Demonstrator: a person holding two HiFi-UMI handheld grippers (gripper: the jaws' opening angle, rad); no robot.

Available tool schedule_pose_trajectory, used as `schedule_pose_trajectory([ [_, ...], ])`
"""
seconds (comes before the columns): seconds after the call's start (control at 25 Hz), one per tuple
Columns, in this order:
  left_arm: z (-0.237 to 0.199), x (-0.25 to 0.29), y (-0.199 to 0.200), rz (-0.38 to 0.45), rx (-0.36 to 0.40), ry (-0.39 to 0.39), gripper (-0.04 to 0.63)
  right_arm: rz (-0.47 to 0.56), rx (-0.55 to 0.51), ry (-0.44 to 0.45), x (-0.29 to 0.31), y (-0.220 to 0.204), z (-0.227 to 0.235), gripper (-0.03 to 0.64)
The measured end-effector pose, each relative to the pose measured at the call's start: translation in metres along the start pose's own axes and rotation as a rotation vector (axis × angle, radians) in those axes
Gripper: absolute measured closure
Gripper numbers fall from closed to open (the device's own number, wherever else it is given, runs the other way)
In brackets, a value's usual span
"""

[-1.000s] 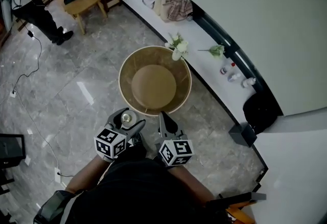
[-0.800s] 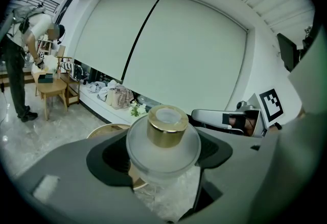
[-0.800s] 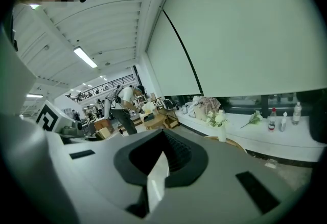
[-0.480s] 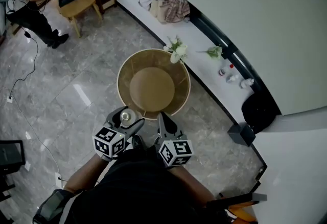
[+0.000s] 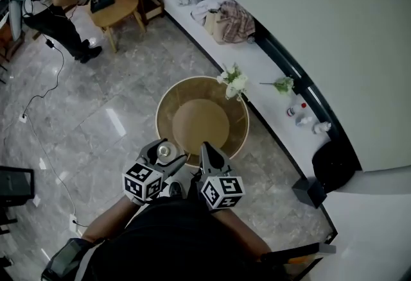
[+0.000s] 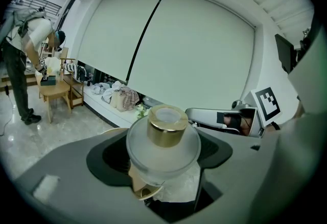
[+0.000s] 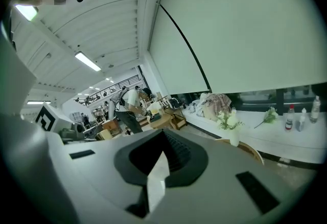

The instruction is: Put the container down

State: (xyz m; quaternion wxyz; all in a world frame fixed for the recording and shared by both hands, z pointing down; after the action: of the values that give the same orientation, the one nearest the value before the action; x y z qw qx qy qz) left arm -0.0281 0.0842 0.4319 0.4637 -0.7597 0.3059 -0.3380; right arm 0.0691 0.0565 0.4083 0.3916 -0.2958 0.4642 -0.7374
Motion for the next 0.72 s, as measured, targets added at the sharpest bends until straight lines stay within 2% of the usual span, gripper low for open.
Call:
schedule_pose_trajectory([
  [0.32,-0.017,0.058,0.025,0.032,-0.032,0.055,0.241,-0.033,0.018,0.040,0.048,0.018,0.045,0.615],
  [0.72,-0.033,0.107,0.037,0.065,-0.035,0.096,0.241,-0.074,0.035,0.090,0.092,0.023,0.081,0.615],
])
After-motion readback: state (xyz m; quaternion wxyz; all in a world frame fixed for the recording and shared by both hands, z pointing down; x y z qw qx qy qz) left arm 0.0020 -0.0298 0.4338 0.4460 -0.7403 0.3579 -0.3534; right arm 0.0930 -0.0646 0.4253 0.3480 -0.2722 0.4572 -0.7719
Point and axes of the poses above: the fingertips, and each gripper's own axes: x forward along the fingers, z to its right, y out of its top, the point moved 1 cm from there along -x, backward along the fingers, and after that the axes turned 13 degrees about z, right-handed, at the moved point
